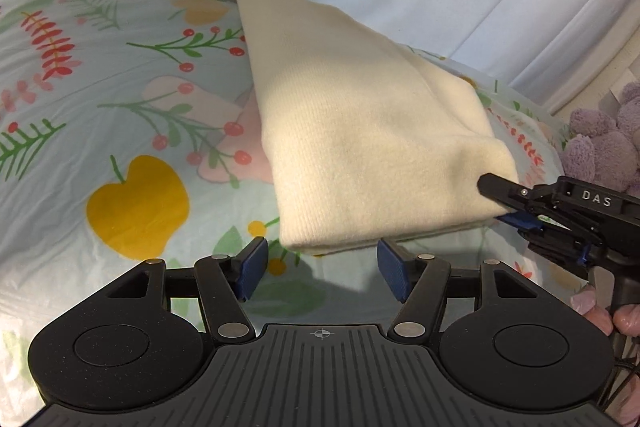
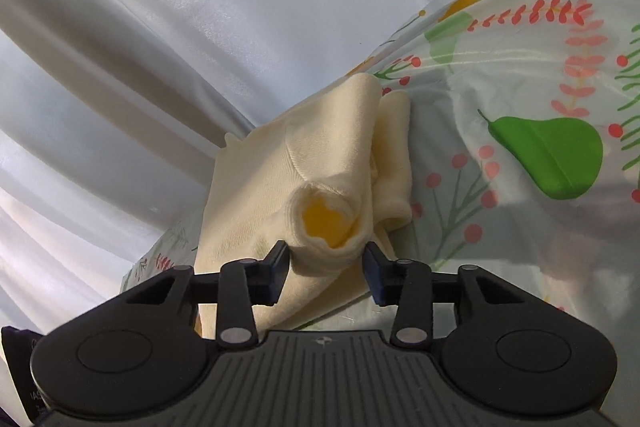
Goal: Fold small clothes
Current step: 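Open the right gripper and release the folded sweater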
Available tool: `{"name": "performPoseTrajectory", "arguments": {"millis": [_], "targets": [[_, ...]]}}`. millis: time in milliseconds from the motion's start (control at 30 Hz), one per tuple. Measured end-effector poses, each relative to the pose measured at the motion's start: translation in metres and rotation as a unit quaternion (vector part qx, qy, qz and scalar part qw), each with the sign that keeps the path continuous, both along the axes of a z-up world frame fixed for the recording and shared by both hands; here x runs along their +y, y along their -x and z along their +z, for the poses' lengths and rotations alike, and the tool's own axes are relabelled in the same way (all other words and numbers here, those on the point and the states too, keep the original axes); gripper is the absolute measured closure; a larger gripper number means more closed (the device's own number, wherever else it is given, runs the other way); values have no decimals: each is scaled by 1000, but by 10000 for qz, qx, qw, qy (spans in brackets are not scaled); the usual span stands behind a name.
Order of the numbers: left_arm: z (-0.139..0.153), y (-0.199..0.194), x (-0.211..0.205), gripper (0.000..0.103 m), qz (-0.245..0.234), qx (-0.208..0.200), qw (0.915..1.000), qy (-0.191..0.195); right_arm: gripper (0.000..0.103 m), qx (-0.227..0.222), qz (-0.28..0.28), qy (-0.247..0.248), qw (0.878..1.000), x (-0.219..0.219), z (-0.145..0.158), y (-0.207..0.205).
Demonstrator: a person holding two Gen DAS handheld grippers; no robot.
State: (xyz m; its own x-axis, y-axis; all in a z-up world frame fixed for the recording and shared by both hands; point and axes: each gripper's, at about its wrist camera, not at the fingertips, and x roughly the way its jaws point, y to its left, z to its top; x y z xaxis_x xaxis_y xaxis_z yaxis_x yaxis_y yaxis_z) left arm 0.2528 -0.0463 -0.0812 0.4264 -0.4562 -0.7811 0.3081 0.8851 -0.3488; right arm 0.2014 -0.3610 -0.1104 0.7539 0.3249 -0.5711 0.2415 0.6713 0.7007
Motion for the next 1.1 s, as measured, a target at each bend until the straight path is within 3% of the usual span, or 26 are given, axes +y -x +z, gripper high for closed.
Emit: {"name": "performPoseTrajectory", "arguments": {"millis": [33,100,133,167,233,267,333,433,533,633,733,800,933,1000,1100], "targets": [[0,0,-1,37,33,-20,10000,-53,91,-19,-37,-295,9996,-1,-3,1],[0,0,0,38,108,-104,9998,-151,91,-380,16,-1542,9873,-13,-14,6],[1,0,3,37,152,-140,9997,-162,91,-472,-20,-1897,9807,-18,-18,8],[0,-1,5,37,176,-138,9996,-158,91,-409,-74,-1817,9825,-22,-19,10],[-1,-4,10,37,249,-62,9996,-132,91,35,-46,-661,9978,-19,-16,7],[-1,-5,12,37,279,-8,9995,-110,89,177,87,-127,9997,-14,-15,6],[3,-6,17,38,336,83,9994,-87,88,112,404,263,9988,-6,-10,10],[16,-4,26,38,424,-51,9990,-90,67,-135,398,874,9953,-4,10,20],[34,-10,31,37,534,-344,9980,25,65,-554,321,1594,9851,1,34,22],[39,-22,20,37,577,-483,9972,48,65,-1025,526,2737,9549,26,54,11],[33,-32,2,39,490,-584,9971,-25,68,-1207,907,3041,9406,50,61,-10],[29,-37,-7,40,450,-561,9974,-20,87,-1068,1112,3194,9350,61,55,-27],[17,-44,-20,40,317,-425,9985,-156,94,-448,1353,3338,9318,69,30,-34],[8,-44,-23,35,254,-395,9982,-363,101,-550,1374,3432,9275,67,22,-27],[2,-45,-18,30,288,-312,9987,-292,103,-544,1394,3403,9283,61,20,-23]]}}
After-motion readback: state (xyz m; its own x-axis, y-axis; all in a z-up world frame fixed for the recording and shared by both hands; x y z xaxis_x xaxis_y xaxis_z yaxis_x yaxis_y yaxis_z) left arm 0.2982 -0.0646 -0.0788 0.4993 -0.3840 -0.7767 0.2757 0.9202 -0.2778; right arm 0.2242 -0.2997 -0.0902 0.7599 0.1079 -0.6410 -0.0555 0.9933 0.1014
